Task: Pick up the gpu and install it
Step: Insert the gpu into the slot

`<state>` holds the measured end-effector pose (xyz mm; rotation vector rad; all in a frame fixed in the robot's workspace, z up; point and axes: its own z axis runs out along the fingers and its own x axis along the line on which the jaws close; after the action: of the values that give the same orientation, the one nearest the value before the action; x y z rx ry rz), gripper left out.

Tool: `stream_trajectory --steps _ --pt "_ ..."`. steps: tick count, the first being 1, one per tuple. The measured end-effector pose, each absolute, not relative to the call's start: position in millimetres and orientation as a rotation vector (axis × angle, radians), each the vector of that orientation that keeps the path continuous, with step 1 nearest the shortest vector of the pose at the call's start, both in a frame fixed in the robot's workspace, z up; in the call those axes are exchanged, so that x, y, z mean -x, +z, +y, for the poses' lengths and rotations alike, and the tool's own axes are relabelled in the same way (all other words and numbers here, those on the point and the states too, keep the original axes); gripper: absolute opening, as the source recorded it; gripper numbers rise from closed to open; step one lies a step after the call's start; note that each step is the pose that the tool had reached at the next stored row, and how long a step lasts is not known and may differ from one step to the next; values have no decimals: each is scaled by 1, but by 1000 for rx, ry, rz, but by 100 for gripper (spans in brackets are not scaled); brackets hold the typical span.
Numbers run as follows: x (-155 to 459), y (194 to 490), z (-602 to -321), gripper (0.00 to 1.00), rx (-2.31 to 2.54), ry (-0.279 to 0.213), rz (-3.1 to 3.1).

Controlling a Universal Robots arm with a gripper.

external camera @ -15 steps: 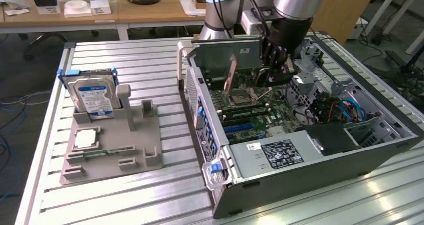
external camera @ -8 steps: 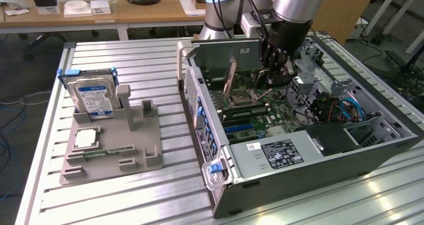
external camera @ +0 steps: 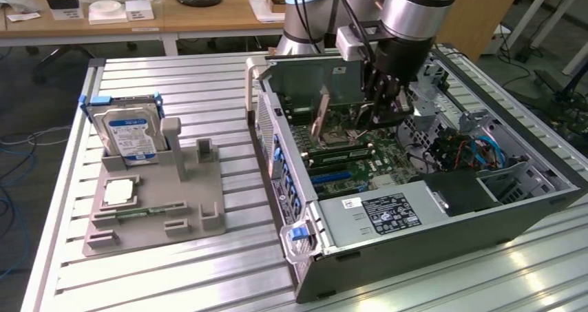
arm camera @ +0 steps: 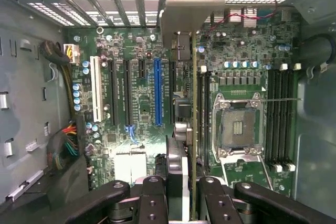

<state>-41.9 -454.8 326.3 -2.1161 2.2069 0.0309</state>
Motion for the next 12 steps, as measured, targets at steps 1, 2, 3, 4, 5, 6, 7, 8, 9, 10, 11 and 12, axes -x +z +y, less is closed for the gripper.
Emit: stream_trajectory --steps 1,2,3,4,5,6,7,8,9,10,11,12 --pt "42 325 -455 28 2116 31 2208" --pt "42 323 -455 28 2116 32 2208" --pt "42 313 -457 28 2110 33 2216" --pt "42 308 -457 28 2102 33 2225" --pt "42 305 -456 28 2106 36 2228" --pt "42 304 -456 28 2108 36 2226" --pt "42 302 -456 28 2112 36 2223" --pt "42 301 -456 28 2113 36 2222" --pt "42 299 -456 28 2114 36 2221" --pt "42 298 -455 28 2114 37 2221" --pt "43 296 -455 28 2114 36 2221" --pt "46 294 -454 28 2114 37 2221"
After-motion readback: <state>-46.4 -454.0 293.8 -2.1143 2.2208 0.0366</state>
